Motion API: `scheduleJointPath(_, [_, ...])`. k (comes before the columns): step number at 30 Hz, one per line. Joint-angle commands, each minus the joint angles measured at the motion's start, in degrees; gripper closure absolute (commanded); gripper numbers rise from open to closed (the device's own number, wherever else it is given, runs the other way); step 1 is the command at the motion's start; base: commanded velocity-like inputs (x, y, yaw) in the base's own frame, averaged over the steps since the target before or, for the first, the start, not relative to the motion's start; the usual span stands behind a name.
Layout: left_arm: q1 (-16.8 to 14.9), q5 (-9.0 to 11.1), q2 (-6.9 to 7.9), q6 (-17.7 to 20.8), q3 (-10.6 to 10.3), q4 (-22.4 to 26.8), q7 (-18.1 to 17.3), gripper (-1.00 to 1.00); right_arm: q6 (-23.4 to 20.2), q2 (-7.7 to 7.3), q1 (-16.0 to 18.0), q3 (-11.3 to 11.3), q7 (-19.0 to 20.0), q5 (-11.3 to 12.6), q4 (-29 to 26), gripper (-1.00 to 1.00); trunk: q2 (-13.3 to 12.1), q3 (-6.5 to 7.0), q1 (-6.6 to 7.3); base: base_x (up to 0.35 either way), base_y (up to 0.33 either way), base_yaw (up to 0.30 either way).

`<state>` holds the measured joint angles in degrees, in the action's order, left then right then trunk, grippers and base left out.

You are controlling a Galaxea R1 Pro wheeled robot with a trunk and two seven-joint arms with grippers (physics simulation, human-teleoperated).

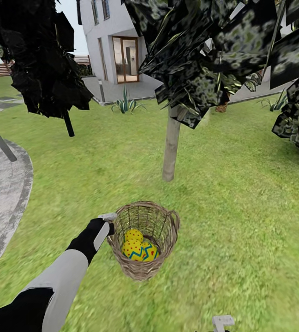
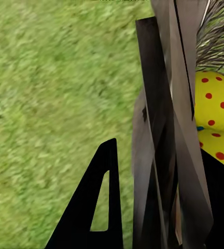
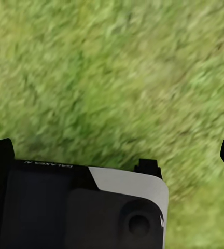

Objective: Take the three Easter eggs out of the wicker basket on the lawn in the garden, then place them on the lawn next to a single tree (choose any tree) so that all three eggs are next to the same tree and none are left in the basket.

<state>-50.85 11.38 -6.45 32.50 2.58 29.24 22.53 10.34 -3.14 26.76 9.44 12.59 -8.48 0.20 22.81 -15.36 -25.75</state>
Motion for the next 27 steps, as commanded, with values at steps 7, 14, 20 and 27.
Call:
scheduleJointPath(7, [-0.04, 0.86, -0.06, 0.02, 0.23, 0.12, 0.36, 1.00, 0.21, -0.02, 0.05, 0.50, 0.16, -0.58, 0.06, -1.00, 0.11, 0.52, -0.03, 0.000, 0.000, 0.000])
scheduleJointPath(14, [-0.04, 0.92, -0.05, 0.02, 0.23, 0.12, 0.36, 1.00, 0.21, -0.02, 0.05, 0.50, 0.16, -0.58, 0.06, -1.00, 0.11, 0.95, -0.03, 0.000, 0.000, 0.000])
scheduleJointPath(20, [-0.04, 0.90, -0.05, 0.02, 0.23, 0.12, 0.33, 1.00, 0.26, -0.08, 0.05, 0.50, -0.02, -0.73, 0.15, -1.00, 0.11, 0.95, -0.03, 0.000, 0.000, 0.000])
scheduleJointPath(27, [-0.04, 0.92, -0.05, 0.02, 0.23, 0.12, 0.35, 1.00, 0.29, -0.02, 0.05, 0.50, -0.09, -0.58, 0.15, -1.00, 0.11, 1.07, -0.03, 0.000, 0.000, 0.000])
